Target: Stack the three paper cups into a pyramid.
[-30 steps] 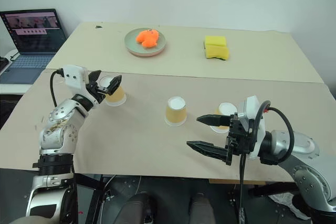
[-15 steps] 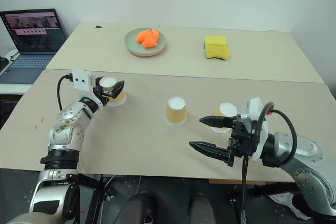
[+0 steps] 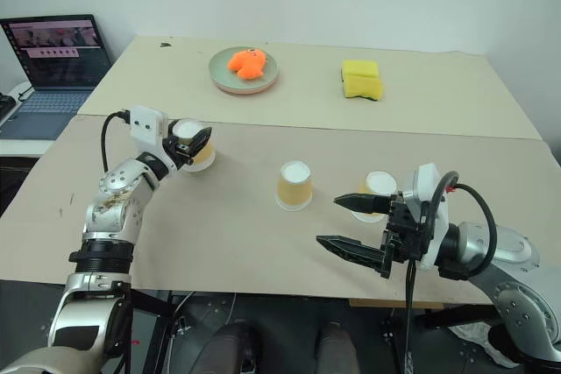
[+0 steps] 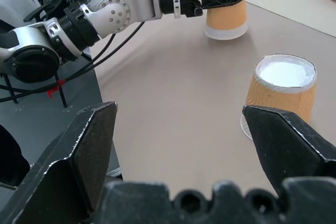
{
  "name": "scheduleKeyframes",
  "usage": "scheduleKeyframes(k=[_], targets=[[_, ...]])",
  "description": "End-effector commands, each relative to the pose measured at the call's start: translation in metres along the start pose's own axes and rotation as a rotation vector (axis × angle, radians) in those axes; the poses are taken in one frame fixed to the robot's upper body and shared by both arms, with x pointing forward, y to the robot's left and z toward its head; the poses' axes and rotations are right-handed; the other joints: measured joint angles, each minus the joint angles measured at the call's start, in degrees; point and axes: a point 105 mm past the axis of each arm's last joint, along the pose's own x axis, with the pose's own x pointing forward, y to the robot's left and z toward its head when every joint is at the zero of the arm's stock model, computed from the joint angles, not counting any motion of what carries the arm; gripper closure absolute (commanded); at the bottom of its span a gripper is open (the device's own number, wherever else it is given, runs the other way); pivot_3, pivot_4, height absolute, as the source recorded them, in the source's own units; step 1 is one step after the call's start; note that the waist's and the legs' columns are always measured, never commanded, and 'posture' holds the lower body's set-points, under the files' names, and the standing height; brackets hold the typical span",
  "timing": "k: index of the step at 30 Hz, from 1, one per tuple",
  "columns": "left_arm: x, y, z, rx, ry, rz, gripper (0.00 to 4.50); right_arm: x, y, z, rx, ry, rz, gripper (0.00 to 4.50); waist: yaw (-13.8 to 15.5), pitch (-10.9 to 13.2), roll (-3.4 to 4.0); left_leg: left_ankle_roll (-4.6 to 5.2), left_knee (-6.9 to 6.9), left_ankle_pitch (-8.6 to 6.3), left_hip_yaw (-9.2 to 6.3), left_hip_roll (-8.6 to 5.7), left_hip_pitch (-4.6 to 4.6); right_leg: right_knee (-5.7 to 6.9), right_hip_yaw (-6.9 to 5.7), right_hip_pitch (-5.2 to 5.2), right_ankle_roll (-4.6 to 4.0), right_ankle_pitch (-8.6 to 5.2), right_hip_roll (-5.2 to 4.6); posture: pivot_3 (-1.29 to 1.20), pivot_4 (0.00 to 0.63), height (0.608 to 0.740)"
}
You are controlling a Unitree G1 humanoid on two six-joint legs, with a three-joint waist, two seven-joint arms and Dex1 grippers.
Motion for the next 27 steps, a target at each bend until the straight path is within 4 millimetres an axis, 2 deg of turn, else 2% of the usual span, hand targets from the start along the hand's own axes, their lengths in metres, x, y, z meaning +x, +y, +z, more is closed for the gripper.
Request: scheduleKeyframes(k=[1, 3, 8, 14, 17, 27], targets=[[-0.008, -0.061, 0.042, 0.036, -0.062, -0.477, 1.63, 0.0, 0.001, 0.012, -0.067, -0.017, 0.019, 0.0, -0.23, 0.03, -0.05, -0.02, 0.0, 0.01, 0.01, 0.01, -0.02, 0.01, 0.0, -0.02, 0.0, 0.0, 0.0, 0.0, 0.15, 0.673], [-0.018, -0.072, 0.04, 0.023, -0.013, -0.604, 1.63, 0.0, 0.001, 0.012, -0.068, -0.016, 0.02, 0.0, -0.27, 0.02, -0.04, -0.13, 0.0, 0.07, 0.02, 0.01, -0.04, 0.0, 0.03, -0.06, 0.0, -0.01, 0.01, 0.0, 0.15, 0.673], [-0.029, -0.085, 0.03, 0.009, 0.065, -0.755, 1.63, -0.001, 0.002, 0.012, -0.069, -0.015, 0.014, 0.0, -0.34, 0.03, -0.04, -0.02, -0.02, 0.01, 0.01, 0.03, -0.01, -0.01, 0.02, -0.04, -0.01, -0.01, 0.04, 0.0, 0.15, 0.673], [-0.025, -0.089, 0.017, 0.003, 0.103, -0.773, 1.63, -0.003, 0.002, 0.012, -0.068, -0.018, 0.0, 0.0, -0.11, 0.03, -0.04, 0.05, -0.01, -0.03, -0.02, 0.01, 0.01, -0.04, 0.01, 0.01, -0.01, 0.0, 0.03, 0.0, 0.15, 0.673], [-0.016, -0.091, 0.01, -0.006, 0.1, -0.753, 1.63, -0.004, 0.003, 0.012, -0.069, -0.017, -0.008, 0.0, -0.09, 0.03, -0.04, 0.05, -0.02, -0.03, -0.01, 0.0, 0.01, -0.08, 0.01, 0.02, 0.0, -0.01, 0.03, 0.0, 0.15, 0.673], [0.0, -0.096, 0.004, -0.023, 0.083, -0.738, 1.63, -0.005, 0.004, 0.012, -0.07, -0.016, -0.023, 0.0, -0.16, 0.03, -0.05, 0.09, -0.01, -0.05, -0.01, 0.0, 0.01, -0.07, 0.01, 0.03, 0.0, 0.0, 0.03, 0.0, 0.15, 0.673]])
